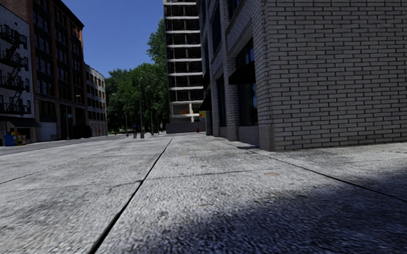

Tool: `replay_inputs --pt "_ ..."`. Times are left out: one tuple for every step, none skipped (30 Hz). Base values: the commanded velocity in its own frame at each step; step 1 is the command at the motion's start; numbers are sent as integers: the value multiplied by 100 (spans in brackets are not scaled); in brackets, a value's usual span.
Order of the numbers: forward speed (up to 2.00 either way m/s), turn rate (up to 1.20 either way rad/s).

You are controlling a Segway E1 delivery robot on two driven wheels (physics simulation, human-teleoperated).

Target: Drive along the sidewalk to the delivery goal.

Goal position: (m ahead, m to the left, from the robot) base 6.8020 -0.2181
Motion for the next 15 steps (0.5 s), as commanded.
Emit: replay_inputs --pt "200 -20" --pt "200 -20" --pt "200 -20" --pt "200 -20" --pt "200 -20" --pt "200 -20" --pt "200 -20" --pt "200 -20" --pt "200 -20" --pt "200 -20" --pt "200 -20" --pt "200 -20" --pt "200 -20" --pt "200 -20" --pt "200 -20"
